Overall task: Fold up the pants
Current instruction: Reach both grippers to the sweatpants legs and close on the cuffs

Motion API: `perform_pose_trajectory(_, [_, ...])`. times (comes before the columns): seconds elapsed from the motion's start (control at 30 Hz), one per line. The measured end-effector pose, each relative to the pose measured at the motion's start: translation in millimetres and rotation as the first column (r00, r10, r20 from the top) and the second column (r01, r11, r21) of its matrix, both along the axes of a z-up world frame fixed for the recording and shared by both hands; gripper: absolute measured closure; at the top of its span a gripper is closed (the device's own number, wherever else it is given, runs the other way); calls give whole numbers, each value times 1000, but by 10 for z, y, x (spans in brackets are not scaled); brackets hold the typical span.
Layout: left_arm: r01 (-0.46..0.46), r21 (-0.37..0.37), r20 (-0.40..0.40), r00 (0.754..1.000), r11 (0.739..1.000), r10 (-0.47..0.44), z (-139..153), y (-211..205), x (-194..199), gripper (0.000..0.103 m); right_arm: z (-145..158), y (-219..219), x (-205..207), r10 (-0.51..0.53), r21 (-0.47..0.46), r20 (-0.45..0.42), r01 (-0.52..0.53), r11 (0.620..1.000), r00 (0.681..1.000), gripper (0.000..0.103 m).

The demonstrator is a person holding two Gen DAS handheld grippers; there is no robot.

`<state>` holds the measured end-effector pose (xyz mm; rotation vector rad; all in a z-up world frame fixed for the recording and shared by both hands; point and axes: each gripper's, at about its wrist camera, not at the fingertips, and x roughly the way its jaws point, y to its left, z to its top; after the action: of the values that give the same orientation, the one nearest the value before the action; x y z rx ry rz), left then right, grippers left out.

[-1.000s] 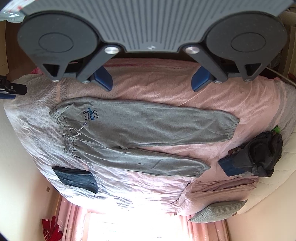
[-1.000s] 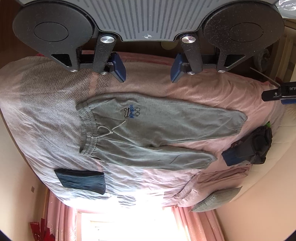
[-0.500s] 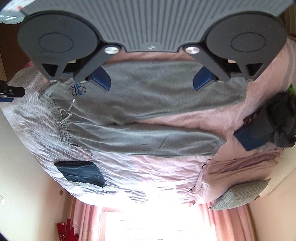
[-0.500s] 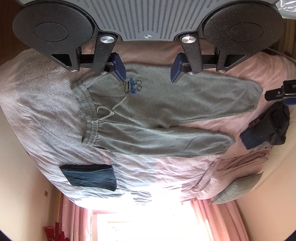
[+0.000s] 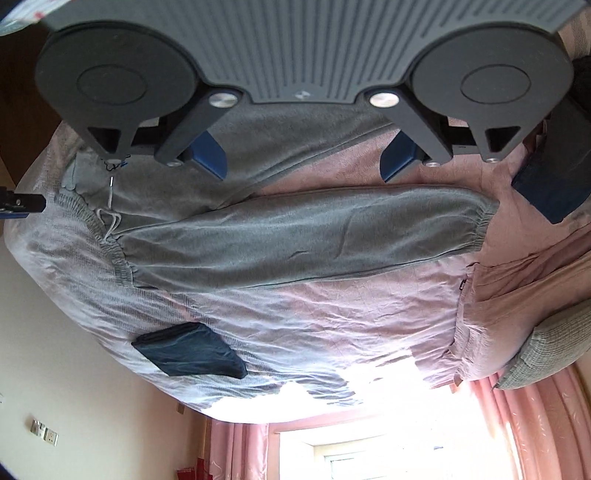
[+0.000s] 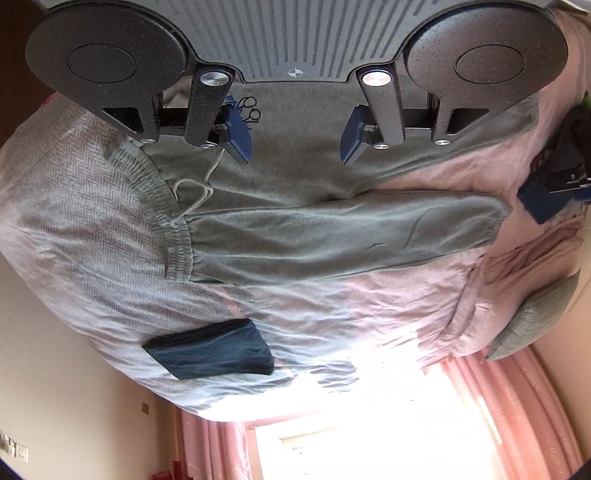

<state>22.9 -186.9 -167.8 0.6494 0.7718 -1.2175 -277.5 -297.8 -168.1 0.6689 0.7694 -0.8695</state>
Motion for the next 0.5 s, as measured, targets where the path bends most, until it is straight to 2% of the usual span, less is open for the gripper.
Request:
perform_pose_trajectory(0.2, [64,25,-9,998,998,-64,-538,-562,282,21,-330,-449,96,8,-6,-18,-8,1000,1000,52])
perform_pose_trajectory(0.5, [192,-18,66,979,981,-191,-1457,-1646,669,36,-1176,-1651,411,159,-35,-20,-160,987,987,52])
